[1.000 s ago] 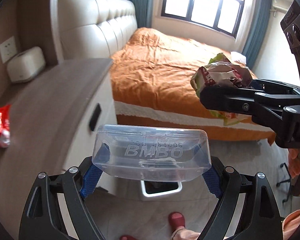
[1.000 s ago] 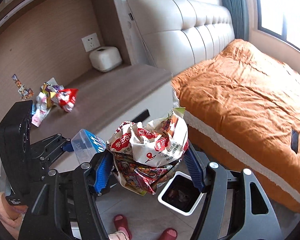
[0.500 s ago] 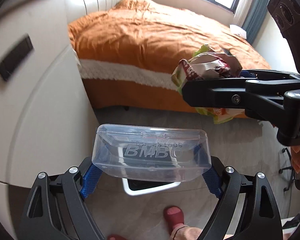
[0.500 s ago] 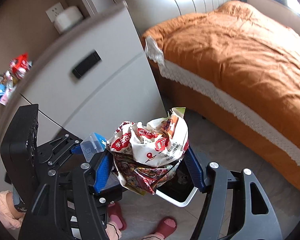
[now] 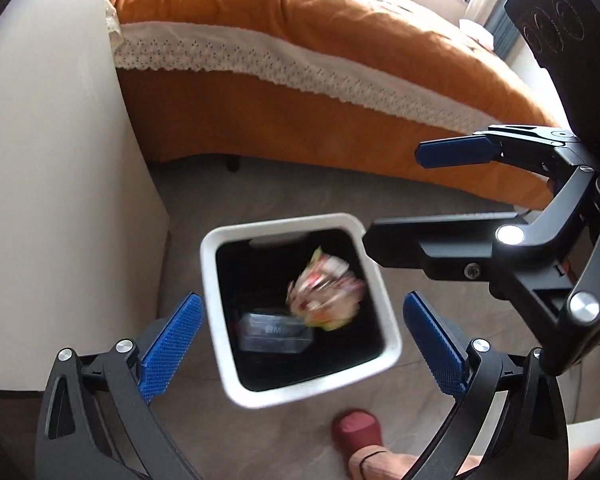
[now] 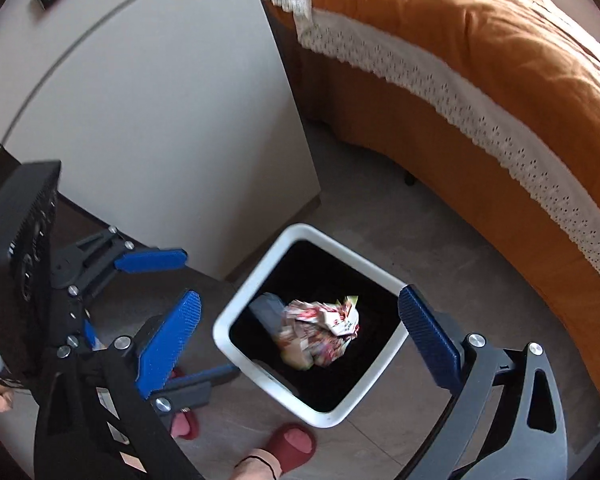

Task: Collect trash
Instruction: 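Carry both items over the white bin and open both grippers to drop them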

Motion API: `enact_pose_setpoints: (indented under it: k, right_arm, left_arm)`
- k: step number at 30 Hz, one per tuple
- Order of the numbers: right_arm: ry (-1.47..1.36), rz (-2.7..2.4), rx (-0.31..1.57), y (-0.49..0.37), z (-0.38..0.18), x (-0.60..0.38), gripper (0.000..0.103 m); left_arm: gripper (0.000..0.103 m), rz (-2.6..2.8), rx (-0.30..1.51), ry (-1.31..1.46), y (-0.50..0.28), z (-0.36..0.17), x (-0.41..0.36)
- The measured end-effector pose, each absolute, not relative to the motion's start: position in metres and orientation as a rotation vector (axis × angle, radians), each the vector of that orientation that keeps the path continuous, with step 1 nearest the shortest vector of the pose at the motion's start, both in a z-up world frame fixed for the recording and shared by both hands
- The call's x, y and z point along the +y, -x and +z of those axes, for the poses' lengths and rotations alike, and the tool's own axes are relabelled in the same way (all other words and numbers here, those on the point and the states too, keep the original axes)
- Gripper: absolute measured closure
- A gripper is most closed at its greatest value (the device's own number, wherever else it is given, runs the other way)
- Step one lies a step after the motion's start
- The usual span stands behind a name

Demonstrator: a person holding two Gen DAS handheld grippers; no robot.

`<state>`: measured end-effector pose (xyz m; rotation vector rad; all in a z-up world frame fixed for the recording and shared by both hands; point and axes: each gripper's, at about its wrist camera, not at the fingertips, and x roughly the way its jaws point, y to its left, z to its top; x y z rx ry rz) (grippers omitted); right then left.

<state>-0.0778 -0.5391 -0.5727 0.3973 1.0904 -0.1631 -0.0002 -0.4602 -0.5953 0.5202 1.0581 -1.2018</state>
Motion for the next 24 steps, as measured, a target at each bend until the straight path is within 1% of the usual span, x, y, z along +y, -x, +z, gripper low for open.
enact_pose_setpoints:
  k: [2, 5, 9, 15, 18, 24]
  right_arm:
    - [-0.397, -0.160, 1.105, 0.080, -0.581, -0.535, 0.004]
    - [-0.397, -0.151, 1.114, 0.080, -0.579, -0.529, 0.004]
    - [-0.405, -0.145, 1.099, 0.077, -0.557, -0.525, 0.004]
    - [-0.389, -0.154, 1.039, 0.069, -0.490, -0.516, 0.004]
    - [-0.378, -0.156, 0.991, 0.067, -0.442, -0.507, 0.004]
    - [-0.352, -0.152, 0.879, 0.061, -0.348, -0.488, 0.004]
  left_arm:
    - [0.005, -1.202, 1.064, -0.520, 0.000, -0.596, -0.458]
    - [0.005, -1.197, 1.076, -0.518, -0.002, -0.594, -0.454]
    - [0.005, -1.188, 1.064, -0.505, -0.004, -0.571, -0.444]
    - [0.005, -1.157, 1.015, -0.446, -0.013, -0.500, -0.430]
    - [0.005, -1.132, 0.975, -0.423, -0.016, -0.461, -0.424]
    - [0.005, -1.079, 0.891, -0.349, -0.024, -0.366, -0.396]
